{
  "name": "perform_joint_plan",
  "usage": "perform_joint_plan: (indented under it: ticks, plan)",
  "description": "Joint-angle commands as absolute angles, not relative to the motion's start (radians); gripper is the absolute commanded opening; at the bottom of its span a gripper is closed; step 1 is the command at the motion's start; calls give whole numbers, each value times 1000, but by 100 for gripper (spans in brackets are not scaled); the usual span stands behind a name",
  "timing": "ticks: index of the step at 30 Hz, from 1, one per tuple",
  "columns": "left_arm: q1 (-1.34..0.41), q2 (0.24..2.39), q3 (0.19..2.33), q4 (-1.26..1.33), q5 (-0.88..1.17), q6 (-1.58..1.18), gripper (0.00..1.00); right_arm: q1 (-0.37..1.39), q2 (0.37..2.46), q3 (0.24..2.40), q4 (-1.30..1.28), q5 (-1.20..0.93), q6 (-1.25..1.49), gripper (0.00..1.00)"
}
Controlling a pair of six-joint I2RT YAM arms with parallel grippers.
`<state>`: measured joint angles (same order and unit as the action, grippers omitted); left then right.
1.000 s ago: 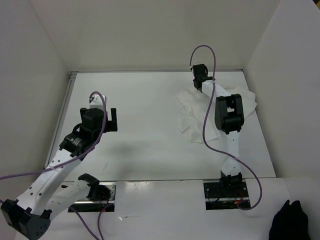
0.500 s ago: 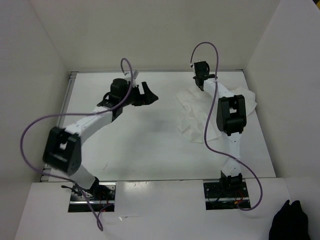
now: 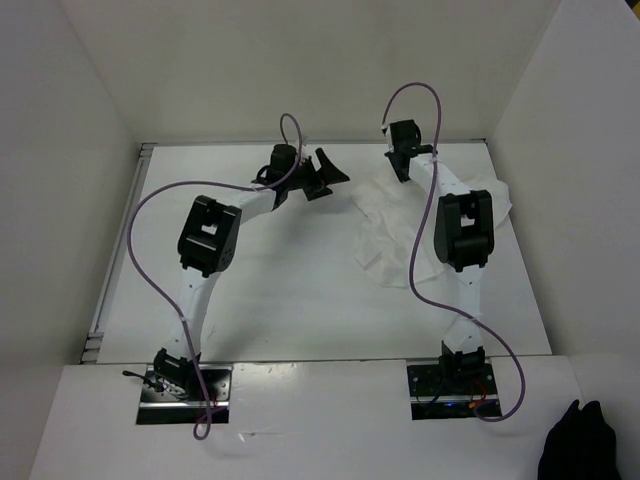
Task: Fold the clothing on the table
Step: Flatten the skirt out
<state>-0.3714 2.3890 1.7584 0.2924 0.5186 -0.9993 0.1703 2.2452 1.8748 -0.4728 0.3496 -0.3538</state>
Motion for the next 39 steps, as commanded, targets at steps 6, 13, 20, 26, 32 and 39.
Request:
perform_joint_plan:
  ticks: [6,13,20,26,32,39]
  plan:
    - [-419,2624,2161,30,497,-1045,97,163,2140,1944,-503,282,-287,0]
    - [-462,2859,2668,-430,376,-925,92,163,2151,1954,-503,282,-278,0]
    - [-460,3025,3136,-800,226,-882,92,153,2151,1954,-503,273,-278,0]
    - [-469,3025,3137,-900,273,-856,92,144,2160,1954,-503,273,-278,0]
    - [-469,3045,3137,-930,333,-792,92,144,2160,1945,-503,273,-278,0]
    - [-469,3077,3137,-842,483,-784,74,144,2160,1954,-503,273,-278,0]
